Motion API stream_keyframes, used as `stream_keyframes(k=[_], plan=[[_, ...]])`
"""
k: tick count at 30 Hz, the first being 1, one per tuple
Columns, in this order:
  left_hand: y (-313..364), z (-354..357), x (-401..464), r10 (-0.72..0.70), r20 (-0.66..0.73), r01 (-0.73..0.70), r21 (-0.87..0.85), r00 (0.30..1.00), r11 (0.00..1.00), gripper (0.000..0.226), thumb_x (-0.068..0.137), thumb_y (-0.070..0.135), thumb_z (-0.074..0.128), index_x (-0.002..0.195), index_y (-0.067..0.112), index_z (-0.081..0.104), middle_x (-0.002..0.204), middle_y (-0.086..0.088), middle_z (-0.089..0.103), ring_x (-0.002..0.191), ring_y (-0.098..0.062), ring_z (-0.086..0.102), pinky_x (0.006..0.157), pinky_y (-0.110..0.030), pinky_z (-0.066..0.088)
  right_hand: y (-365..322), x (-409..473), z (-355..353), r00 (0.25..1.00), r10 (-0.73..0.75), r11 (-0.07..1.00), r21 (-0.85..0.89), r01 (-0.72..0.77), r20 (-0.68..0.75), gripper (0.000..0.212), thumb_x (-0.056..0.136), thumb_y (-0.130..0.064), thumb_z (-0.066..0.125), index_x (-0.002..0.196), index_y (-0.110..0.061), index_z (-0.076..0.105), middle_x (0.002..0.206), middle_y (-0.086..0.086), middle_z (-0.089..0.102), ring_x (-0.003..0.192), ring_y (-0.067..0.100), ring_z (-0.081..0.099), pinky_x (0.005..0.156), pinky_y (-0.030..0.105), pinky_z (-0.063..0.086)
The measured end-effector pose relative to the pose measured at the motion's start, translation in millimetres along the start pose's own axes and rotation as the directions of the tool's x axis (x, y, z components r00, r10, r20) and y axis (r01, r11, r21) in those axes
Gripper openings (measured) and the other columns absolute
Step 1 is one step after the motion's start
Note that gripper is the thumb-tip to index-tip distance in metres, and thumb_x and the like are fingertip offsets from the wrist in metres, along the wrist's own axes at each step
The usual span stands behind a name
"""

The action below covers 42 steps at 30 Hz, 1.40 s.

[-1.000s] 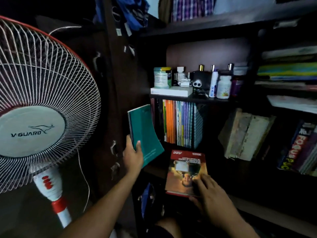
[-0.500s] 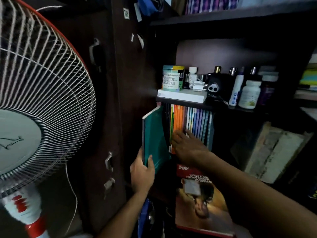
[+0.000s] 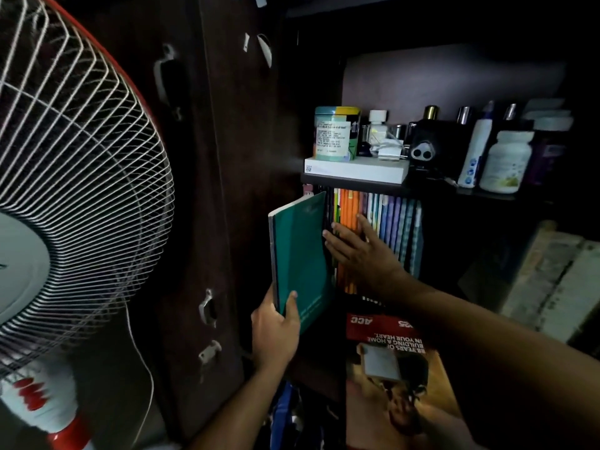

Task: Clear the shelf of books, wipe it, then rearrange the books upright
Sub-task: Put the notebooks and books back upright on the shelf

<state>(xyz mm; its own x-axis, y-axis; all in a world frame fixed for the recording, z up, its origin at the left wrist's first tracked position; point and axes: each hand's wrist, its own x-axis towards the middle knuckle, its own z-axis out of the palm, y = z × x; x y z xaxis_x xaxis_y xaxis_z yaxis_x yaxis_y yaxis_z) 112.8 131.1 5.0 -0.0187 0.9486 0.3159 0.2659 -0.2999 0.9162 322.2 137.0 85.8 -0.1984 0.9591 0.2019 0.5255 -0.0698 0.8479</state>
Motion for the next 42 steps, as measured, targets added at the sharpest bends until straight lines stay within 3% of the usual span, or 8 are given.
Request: stream_keyframes(k=[7, 12, 23, 25, 27, 30, 36, 42], plan=[[3.7, -2.6, -0.8, 0.020, -0.007, -0.020, -0.033, 1.000, 0.999, 0.034, 0.101, 0.035, 0.056, 0.132, 0.020, 0.061, 0.115, 0.014, 0.061, 0.123, -0.017, 0.056, 0.093, -0.025, 0.042, -0.8, -9.1, 15.3, 1.000, -0.006, 0.998, -0.055, 0.005, -0.017, 0.098, 0.097, -0.064, 0.038, 0.157, -0.011, -0.017, 0.160, 0.018, -0.032, 0.148, 0.042, -0.026, 0.116, 0.069, 0.000], [1.3, -2.8, 0.2, 0.026, -0.006, -0.026, -0.031, 1.000, 0.999, 0.036, 0.101, 0.036, 0.056, 0.134, 0.022, 0.059, 0.117, 0.016, 0.059, 0.126, -0.018, 0.054, 0.099, -0.030, 0.044, 2.4, -11.3, 21.1, 0.999, -0.012, 0.995, -0.101, 0.009, -0.030, 0.104, 0.093, -0.069, 0.039, 0.156, -0.010, -0.020, 0.158, 0.021, -0.035, 0.147, 0.043, -0.028, 0.116, 0.069, -0.006], [3.5, -4.1, -0.5, 0.024, -0.007, -0.025, -0.028, 1.000, 0.999, 0.036, 0.101, 0.041, 0.054, 0.132, 0.024, 0.059, 0.111, 0.019, 0.057, 0.122, -0.016, 0.055, 0.092, -0.027, 0.043, 4.3, -21.4, 15.7, 0.999, -0.030, 0.984, -0.175, 0.032, 0.015, 0.099, 0.096, -0.063, 0.039, 0.153, -0.010, -0.021, 0.158, 0.023, -0.033, 0.147, 0.044, -0.027, 0.113, 0.074, -0.011], [4.1, -4.5, -0.3, 0.047, -0.008, -0.048, -0.034, 0.999, 0.998, 0.034, 0.101, 0.038, 0.056, 0.131, 0.022, 0.061, 0.110, 0.018, 0.058, 0.120, -0.015, 0.057, 0.090, -0.024, 0.042, 2.1, -18.7, 8.8, 0.999, -0.047, 0.980, -0.193, 0.050, 0.020, 0.094, 0.097, -0.058, 0.042, 0.155, -0.010, -0.014, 0.162, 0.024, -0.021, 0.149, 0.046, -0.017, 0.114, 0.074, -0.005], [3.9, -4.5, 0.3, 0.051, -0.006, -0.051, -0.036, 0.999, 0.998, 0.034, 0.100, 0.035, 0.058, 0.130, 0.019, 0.062, 0.111, 0.016, 0.060, 0.118, -0.016, 0.058, 0.092, -0.025, 0.045, -1.6, -11.7, -2.7, 0.999, -0.049, 0.980, -0.194, 0.048, 0.001, 0.087, 0.096, -0.050, 0.051, 0.159, -0.012, 0.004, 0.162, 0.023, 0.004, 0.149, 0.048, 0.001, 0.116, 0.072, 0.008], [3.5, -4.9, -0.1, 0.054, -0.012, -0.055, -0.036, 0.998, 0.998, 0.034, 0.099, 0.034, 0.061, 0.128, 0.018, 0.063, 0.112, 0.013, 0.062, 0.120, -0.020, 0.058, 0.098, -0.034, 0.049, -7.5, 0.7, -19.1, 0.999, -0.047, 0.977, -0.211, 0.043, -0.016, 0.072, 0.096, -0.041, 0.054, 0.152, -0.006, 0.027, 0.145, 0.021, 0.029, 0.139, 0.046, 0.025, 0.111, 0.066, 0.028], [4.4, -5.5, -0.1, 0.062, -0.012, -0.062, -0.030, 0.998, 0.998, 0.032, 0.099, 0.033, 0.060, 0.128, 0.019, 0.063, 0.110, 0.015, 0.061, 0.120, -0.022, 0.059, 0.097, -0.031, 0.048, 1.9, 2.2, -14.6, 0.994, -0.075, 0.973, -0.223, 0.055, -0.081, 0.061, 0.096, -0.039, 0.056, 0.147, -0.009, 0.040, 0.141, 0.020, 0.033, 0.134, 0.044, 0.029, 0.109, 0.065, 0.028], [8.8, -7.6, -3.0, 0.059, -0.014, -0.060, -0.013, 0.998, 0.998, 0.030, 0.098, 0.027, 0.063, 0.125, 0.014, 0.065, 0.101, 0.019, 0.058, 0.110, -0.013, 0.058, 0.088, -0.018, 0.042, 2.3, 6.2, -27.9, 0.999, -0.049, 0.982, -0.181, 0.046, -0.011, 0.049, 0.090, -0.032, 0.067, 0.135, -0.017, 0.057, 0.139, 0.017, 0.038, 0.132, 0.043, 0.032, 0.107, 0.065, 0.030]])
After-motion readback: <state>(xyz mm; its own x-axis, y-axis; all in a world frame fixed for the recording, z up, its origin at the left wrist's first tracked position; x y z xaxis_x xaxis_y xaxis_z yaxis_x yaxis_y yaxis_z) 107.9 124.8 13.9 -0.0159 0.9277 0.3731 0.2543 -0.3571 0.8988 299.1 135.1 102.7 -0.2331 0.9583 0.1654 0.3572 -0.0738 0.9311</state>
